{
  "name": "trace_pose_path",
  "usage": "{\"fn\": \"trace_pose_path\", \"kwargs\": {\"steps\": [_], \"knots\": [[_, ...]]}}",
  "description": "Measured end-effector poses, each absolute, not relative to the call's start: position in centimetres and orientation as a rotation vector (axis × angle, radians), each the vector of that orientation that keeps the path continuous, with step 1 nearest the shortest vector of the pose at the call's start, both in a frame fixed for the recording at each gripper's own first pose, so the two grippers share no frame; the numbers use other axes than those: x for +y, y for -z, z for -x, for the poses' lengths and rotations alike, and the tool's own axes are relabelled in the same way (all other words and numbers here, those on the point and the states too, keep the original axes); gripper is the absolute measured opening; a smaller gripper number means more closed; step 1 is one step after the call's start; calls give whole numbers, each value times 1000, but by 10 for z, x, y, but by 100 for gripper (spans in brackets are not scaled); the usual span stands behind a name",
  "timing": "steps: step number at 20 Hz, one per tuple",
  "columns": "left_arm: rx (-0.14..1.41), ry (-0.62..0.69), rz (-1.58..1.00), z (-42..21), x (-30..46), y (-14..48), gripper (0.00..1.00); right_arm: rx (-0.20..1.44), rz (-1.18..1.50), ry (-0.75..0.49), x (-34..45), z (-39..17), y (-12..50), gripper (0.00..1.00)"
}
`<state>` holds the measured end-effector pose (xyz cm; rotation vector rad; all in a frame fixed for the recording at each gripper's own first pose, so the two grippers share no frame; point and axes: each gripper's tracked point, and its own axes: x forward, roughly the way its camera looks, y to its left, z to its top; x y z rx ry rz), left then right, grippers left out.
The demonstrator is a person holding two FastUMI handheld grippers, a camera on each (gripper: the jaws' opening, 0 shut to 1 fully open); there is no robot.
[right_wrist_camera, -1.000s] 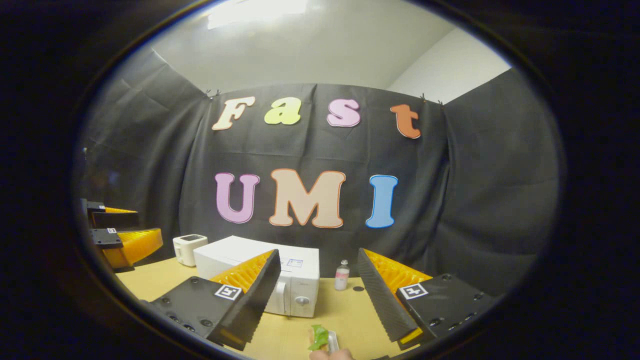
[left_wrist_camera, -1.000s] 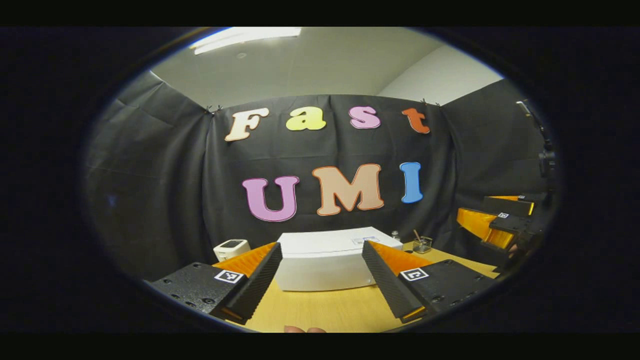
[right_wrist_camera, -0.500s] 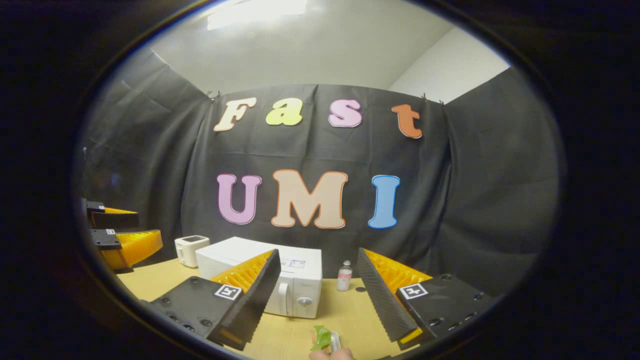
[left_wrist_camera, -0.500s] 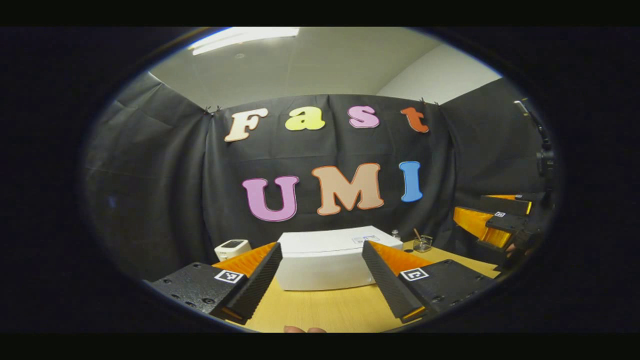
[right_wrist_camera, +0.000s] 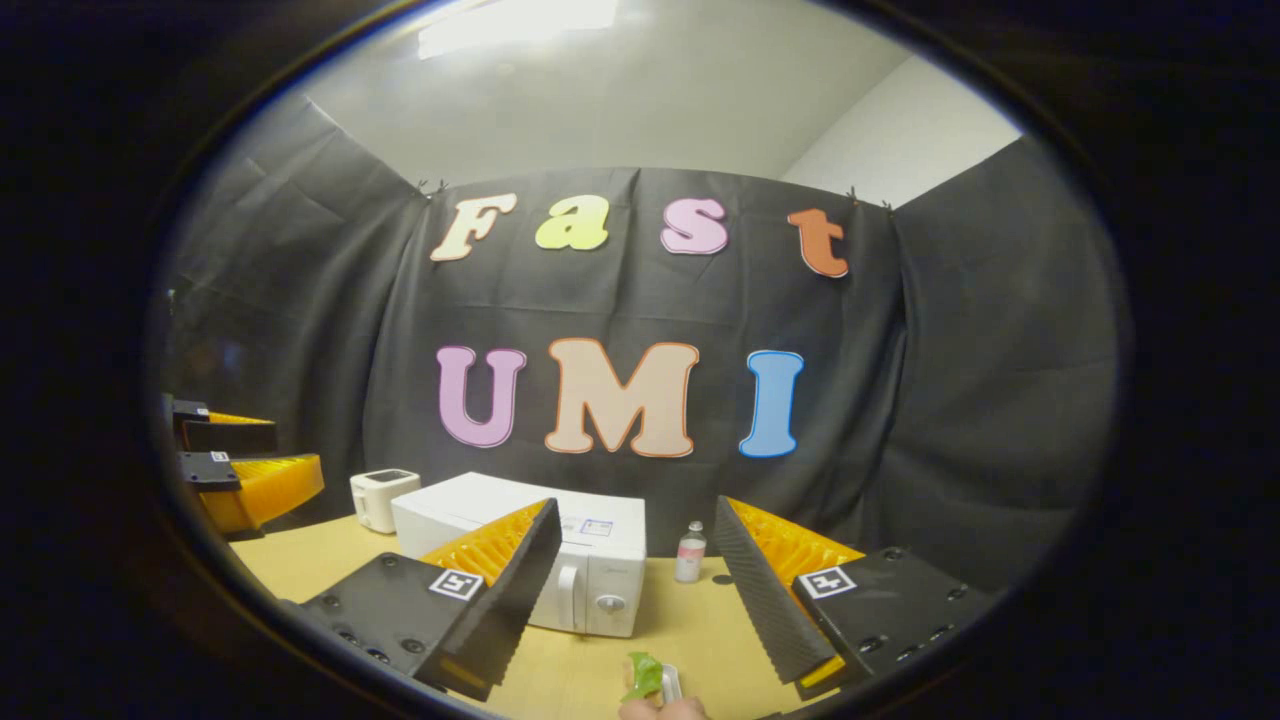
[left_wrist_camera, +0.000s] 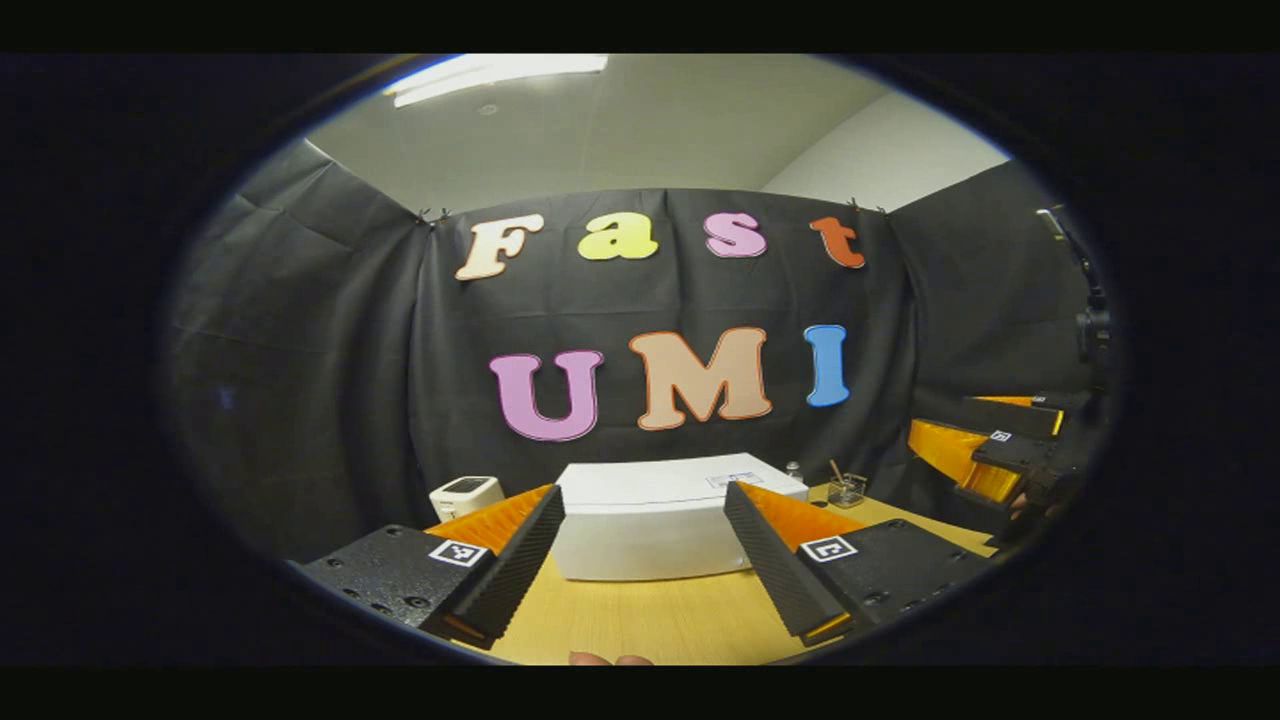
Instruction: Open the microwave oven with the left hand, put the food in, and close the microwave oven.
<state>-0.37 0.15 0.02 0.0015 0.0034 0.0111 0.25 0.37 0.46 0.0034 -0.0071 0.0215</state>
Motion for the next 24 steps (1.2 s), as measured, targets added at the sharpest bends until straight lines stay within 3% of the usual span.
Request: {"fn": "trace_pose_path", "kwargs": {"steps": [17,24], "knots": [[4,25,-10,-26,-15,21,98,-21,13,33,-30,9,-12,96],[58,72,-28,-59,-39,67,98,-16,36,81,-56,24,-12,96]]}}
